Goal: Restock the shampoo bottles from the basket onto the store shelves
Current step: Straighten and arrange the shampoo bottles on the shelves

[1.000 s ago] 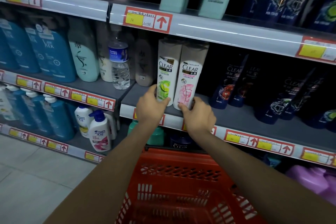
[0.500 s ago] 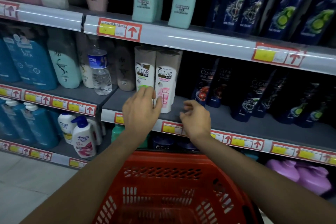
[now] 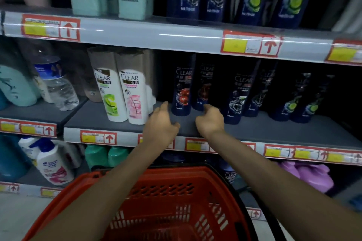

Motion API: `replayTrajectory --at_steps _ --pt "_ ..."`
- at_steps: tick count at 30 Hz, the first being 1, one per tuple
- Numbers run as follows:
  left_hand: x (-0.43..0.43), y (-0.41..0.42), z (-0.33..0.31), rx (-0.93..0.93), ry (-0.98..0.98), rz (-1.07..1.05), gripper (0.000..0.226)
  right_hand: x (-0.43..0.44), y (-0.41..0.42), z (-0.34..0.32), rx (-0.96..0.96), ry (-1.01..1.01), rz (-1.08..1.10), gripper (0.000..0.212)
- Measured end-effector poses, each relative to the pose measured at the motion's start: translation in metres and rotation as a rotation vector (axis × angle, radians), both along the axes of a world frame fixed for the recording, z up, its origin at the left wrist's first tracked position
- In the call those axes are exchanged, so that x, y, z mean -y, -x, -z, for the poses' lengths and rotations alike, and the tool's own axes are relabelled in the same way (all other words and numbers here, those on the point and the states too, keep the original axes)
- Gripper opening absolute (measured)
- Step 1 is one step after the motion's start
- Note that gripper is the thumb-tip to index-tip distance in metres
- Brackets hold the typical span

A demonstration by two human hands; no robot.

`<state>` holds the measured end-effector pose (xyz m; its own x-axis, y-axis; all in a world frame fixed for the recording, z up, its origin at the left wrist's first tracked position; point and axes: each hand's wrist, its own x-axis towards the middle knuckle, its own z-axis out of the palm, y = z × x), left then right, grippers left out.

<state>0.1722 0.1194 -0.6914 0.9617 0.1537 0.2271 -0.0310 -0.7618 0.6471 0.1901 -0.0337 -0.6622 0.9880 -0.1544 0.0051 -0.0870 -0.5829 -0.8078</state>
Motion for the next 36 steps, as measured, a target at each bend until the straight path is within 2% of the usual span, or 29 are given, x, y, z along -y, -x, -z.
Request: replayTrajectory --at_steps 4,7,13,20,24,27,29,31,36 --pt "0.000 -0.013 0.003 -0.037 0.094 0.023 0.080 -0.003 -0.013 0.005 -0.044 -0.140 0.039 0.068" --pt "0.000 -0.019 0.005 -0.041 0.166 0.035 0.081 -0.004 -0.018 0.009 -0.047 -0.185 0.056 0.072" --pt "0.002 -0.019 0.002 -0.035 0.127 0.049 0.070 0.003 -0.022 0.015 -0.043 -0.215 0.075 0.068" --pt "0.003 -0.017 -0.001 -0.055 0.151 0.044 0.074 0.004 -0.026 0.017 -0.028 -0.201 0.069 0.071" --pt "0.004 -0.016 -0.002 -0.056 0.149 0.052 0.073 -0.001 -0.021 0.018 0.028 -0.129 0.091 0.067" --pt "0.005 -0.017 -0.002 -0.060 0.196 0.031 0.076 -0.009 -0.019 0.022 0.119 -0.015 0.093 0.044" --pt "0.005 -0.018 -0.002 -0.060 0.228 0.006 0.081 -0.017 -0.018 0.022 0.147 0.030 0.071 0.037" --pt "0.005 -0.019 -0.001 -0.060 0.235 -0.005 0.084 -0.025 -0.020 0.022 0.167 0.078 0.061 0.037" --pt "0.006 -0.023 0.003 -0.014 0.191 -0.039 0.070 -0.031 -0.025 0.025 0.201 0.128 0.104 0.034"
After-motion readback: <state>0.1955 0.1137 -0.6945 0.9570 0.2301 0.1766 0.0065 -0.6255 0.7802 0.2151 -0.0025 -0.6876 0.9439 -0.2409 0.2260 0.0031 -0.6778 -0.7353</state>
